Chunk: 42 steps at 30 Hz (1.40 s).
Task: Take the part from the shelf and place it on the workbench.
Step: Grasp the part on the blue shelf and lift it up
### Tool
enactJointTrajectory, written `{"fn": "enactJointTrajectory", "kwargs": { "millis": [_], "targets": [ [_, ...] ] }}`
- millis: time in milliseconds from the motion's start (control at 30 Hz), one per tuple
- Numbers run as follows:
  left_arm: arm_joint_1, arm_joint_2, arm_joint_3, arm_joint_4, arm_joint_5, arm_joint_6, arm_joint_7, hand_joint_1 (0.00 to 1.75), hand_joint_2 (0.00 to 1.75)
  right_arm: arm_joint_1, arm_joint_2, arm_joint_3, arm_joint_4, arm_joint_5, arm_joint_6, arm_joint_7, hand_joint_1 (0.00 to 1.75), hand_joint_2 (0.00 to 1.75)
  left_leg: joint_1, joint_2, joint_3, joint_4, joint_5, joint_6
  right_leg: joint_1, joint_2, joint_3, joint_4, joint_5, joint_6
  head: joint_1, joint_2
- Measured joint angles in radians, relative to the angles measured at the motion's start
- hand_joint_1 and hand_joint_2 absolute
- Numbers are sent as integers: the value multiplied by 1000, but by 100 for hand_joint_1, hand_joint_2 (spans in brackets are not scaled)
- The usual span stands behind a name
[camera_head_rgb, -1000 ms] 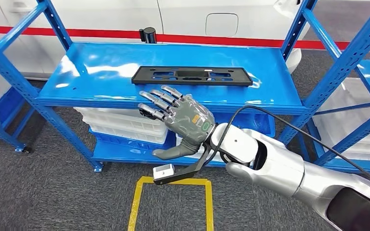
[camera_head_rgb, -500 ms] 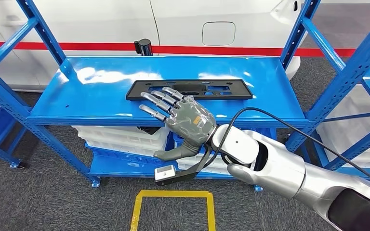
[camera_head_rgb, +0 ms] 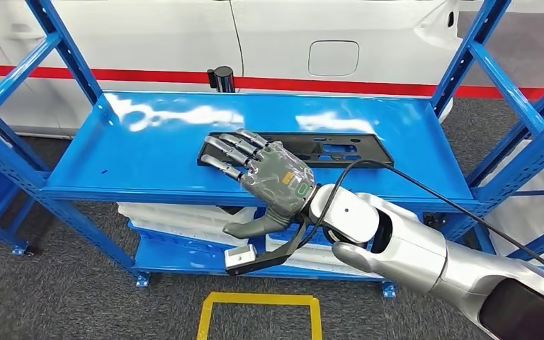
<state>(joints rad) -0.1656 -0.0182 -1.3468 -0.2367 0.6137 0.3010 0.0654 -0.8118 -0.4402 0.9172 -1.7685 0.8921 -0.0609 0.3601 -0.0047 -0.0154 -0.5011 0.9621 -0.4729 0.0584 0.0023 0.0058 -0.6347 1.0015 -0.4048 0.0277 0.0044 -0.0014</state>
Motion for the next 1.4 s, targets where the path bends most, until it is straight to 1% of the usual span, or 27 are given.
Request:
{"fn": "enactJointTrajectory", "kwargs": {
  "millis": [33, 67, 167, 200, 267, 300, 333, 367, 400, 467, 533, 667, 700, 767, 800, 833, 867, 900, 933, 1000, 1033, 1167, 1200, 1267, 1333, 1367, 1400],
  "targets": [
    [-1, 0, -1, 0, -1, -2, -4, 0, 0, 0, 0, 0, 0, 1, 1, 0, 0, 0, -1, -1, 2, 1, -4, -5, 3, -1, 2, -18, 10, -5, 0, 0],
    [-2, -1, -1, 0, -2, -4, -7, 0, 0, 0, 0, 1, 0, 2, 1, 0, 0, 0, -2, -1, 5, 3, -6, -9, 4, -1, 3, -20, 4, -9, -1, 0],
    [-4, 0, -2, 0, -4, -5, -11, 0, 0, -3, 0, 0, 0, 6, 1, -1, 0, 0, -1, 0, -7, 40, -30, -25, -4, -2, 16, -26, 6, -21, -1, 0],
    [-5, 0, -2, 0, -4, -4, -12, 0, 0, -4, 0, 0, 0, 6, 1, -1, 0, 0, 1, 1, -31, 85, -52, -32, -7, -2, 20, -27, 4, -24, -2, 0],
    [-6, 0, -2, 0, -5, -4, -12, 0, 0, -3, 0, 1, 0, 6, 2, -1, 0, 0, 7, 3, -110, 217, -101, -43, -8, -1, 23, -27, -2, -29, -2, 0],
    [-5, 0, -2, 0, -5, -4, -12, 0, 0, -2, 0, 2, 0, 6, 3, -2, 0, 0, 9, 4, -146, 267, -112, -46, -7, 0, 24, -27, -4, -30, -2, 0],
    [-4, 0, -2, 0, -6, -5, -12, 0, 0, 0, 0, 4, 0, 6, 4, -2, 0, 0, 9, 5, -168, 285, -105, -48, -7, 1, 27, -27, -7, -30, -2, 0],
    [-3, 0, -2, 0, -8, -5, -12, 0, 0, 2, 0, 5, 0, 6, 6, -2, 0, 0, 10, 5, -172, 264, -80, -47, -7, 2, 31, -27, -11, -30, -2, 0],
    [-3, 0, -3, 0, -9, -5, -12, 0, 0, 2, 0, 6, 0, 6, 7, -2, 0, 0, 10, 5, -158, 208, -39, -44, -7, 3, 36, -27, -14, -28, -2, 0],
    [-5, 0, -3, 0, -11, -5, -12, 0, 0, 3, 0, 7, 0, 7, 9, -3, 0, 87, 5, 7, -113, 68, 35, -34, -6, 4, 45, -27, -20, -24, -2, 0],
    [-6, 0, -3, 0, -13, -5, -12, 0, 0, 4, 0, 7, 0, 7, 12, -4, 0, 175, -3, 8, -91, 0, 59, -24, -7, 3, 46, -28, -24, -16, -1, 0],
    [-5, -1, -4, 0, -19, -7, -11, 0, 0, 9, 1, 9, 2, 9, 22, -8, 0, 175, 2, 8, -74, -17, 75, -8, -5, 2, 43, -14, -43, 3, 0, 0],
    [-7, -1, -4, 0, -21, -7, -11, 0, 0, 9, 1, 11, 5, 10, 25, -9, 0, 175, 5, 8, -69, -23, 78, -5, -5, 2, 26, 27, -68, 8, 0, 0],
    [-11, -1, -4, 0, -25, -11, -9, 0, 0, 11, 3, 18, 18, 9, 34, -15, 0, 175, 8, 7, -64, -26, 77, -1, -9, 1, -38, 160, -131, 14, 2, 0],
    [-12, -1, -4, 0, -28, -14, -7, 0, 0, 13, 4, 23, 28, 9, 38, -18, 0, 175, 8, 7, -62, -26, 75, 0, -12, 1, -73, 226, -153, 17, 2, 0],
    [-13, -2, -4, 0, -32, -17, -5, 0, 0, 15, 7, 27, 38, 8, 42, -21, 0, 175, 10, 7, -61, -26, 74, -1, -15, 1, -94, 259, -156, 21, 2, 0],
    [-13, -2, -4, 0, -35, -19, -3, 0, 0, 15, 10, 31, 49, 7, 45, -23, 0, 175, 12, 6, -59, -25, 71, -3, -19, 0, -95, 253, -139, 24, 2, 0],
    [-14, -2, -4, 0, -38, -21, -2, 0, 0, 14, 16, 34, 60, 6, 49, -26, 0, 175, 15, 5, -55, -25, 68, -7, -23, 0, -74, 203, -104, 27, 2, 0],
    [-16, -3, -4, 0, -41, -22, -2, 0, 0, 11, 22, 37, 72, 4, 52, -29, 0, 175, 17, 4, -51, -23, 64, -12, -27, -1, -38, 128, -63, 30, 2, 0],
    [-23, -3, -4, 0, -46, -24, -1, 0, 0, 3, 36, 44, 98, 0, 60, -33, 0, 175, 17, 2, -48, -18, 56, -24, -33, 0, 21, 4, -17, 32, 1, 0],
    [-27, -4, -5, 0, -49, -25, -1, 0, 0, 0, 45, 49, 112, -2, 64, -36, 0, 175, 15, 1, -50, -16, 54, -29, -33, 1, 32, -21, -13, 30, 1, 0],
    [-36, -6, -9, 0, -59, -34, 2, 0, 0, -18, 88, 70, 199, -9, 87, -39, 0, 175, 17, 1, -63, 5, 35, -47, -29, 2, 32, -27, -15, 4, 0, 0],
    [-38, -7, -10, 0, -60, -37, 3, 0, 0, -25, 99, 75, 220, -11, 92, -39, 0, 175, 18, 3, -81, 45, 14, -51, -29, 1, 33, -28, -14, -1, 0, 0],
    [-41, -10, -12, 0, -64, -40, 4, 0, 0, -34, 117, 84, 260, -15, 98, -38, 0, 175, 18, 6, -149, 183, -48, -57, -26, 0, 33, -28, -16, -8, 0, 0],
    [-40, -12, -15, 0, -68, -43, 6, 0, 0, -38, 131, 94, 304, -20, 100, -37, 0, 175, 18, 6, -213, 298, -80, -56, -20, -1, 34, -28, -18, -12, 0, 0],
    [-39, -14, -17, 0, -70, -45, 7, 0, 0, -39, 137, 99, 326, -22, 100, -37, 0, 175, 17, 6, -221, 303, -70, -53, -16, 0, 35, -28, -19, -14, 0, 0],
    [-38, -14, -19, 0, -71, -46, 8, 0, 0, -41, 144, 103, 348, -24, 100, -36, 0, 175, 15, 6, -208, 264, -41, -47, -13, 0, 37, -28, -20, -15, 0, 0]
  ]
}}
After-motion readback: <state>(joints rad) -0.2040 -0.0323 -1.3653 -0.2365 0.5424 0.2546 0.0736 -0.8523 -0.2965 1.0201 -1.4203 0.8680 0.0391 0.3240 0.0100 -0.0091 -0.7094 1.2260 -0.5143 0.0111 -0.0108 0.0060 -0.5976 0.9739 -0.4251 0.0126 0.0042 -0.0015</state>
